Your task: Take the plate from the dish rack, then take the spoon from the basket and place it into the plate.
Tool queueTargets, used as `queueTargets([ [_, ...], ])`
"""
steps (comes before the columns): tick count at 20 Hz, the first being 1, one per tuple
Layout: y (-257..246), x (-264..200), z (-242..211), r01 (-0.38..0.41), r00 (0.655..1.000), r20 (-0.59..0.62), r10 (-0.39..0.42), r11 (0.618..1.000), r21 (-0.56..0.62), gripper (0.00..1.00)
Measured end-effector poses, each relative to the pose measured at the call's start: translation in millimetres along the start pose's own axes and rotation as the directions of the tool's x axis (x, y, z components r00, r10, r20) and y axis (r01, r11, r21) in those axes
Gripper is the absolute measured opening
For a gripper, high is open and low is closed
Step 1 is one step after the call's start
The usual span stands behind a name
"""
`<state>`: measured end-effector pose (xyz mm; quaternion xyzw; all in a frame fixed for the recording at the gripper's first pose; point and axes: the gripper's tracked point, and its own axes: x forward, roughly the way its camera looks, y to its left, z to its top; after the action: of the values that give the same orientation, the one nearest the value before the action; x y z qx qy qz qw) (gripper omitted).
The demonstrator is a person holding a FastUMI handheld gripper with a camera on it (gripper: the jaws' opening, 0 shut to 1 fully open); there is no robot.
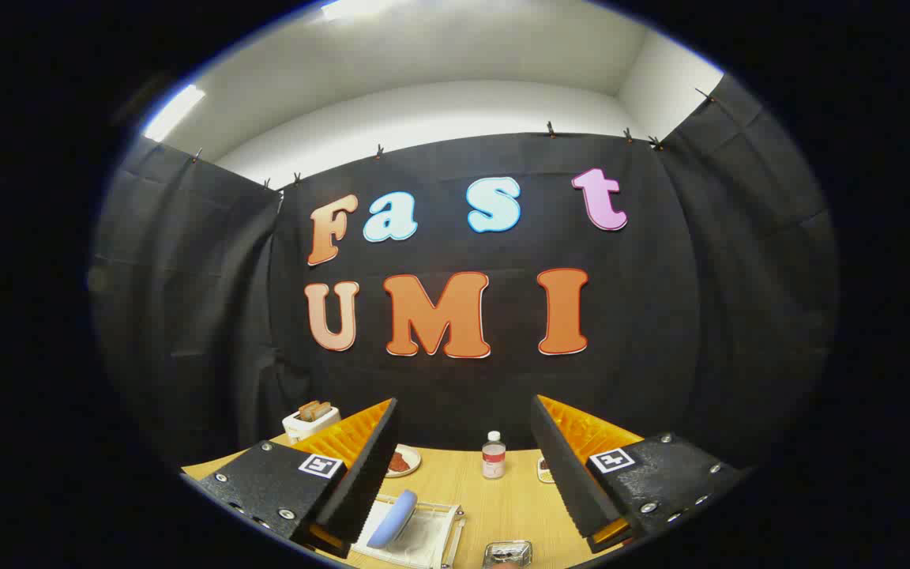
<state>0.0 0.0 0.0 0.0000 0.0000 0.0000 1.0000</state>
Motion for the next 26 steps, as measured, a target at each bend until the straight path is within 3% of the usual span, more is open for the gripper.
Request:
queueTargets([
  [11, 41, 8, -9, -0.064, 0.998, -0.022, 0.064, 0.998, 0.001, 0.98],
  [15, 34, 6, -22, -0.063, 0.997, -0.049, 0.062, 0.998, -0.005, 0.98],
  [26, 39, 28, -91, -0.062, 0.972, -0.230, 0.046, 0.996, -0.062, 0.98],
])
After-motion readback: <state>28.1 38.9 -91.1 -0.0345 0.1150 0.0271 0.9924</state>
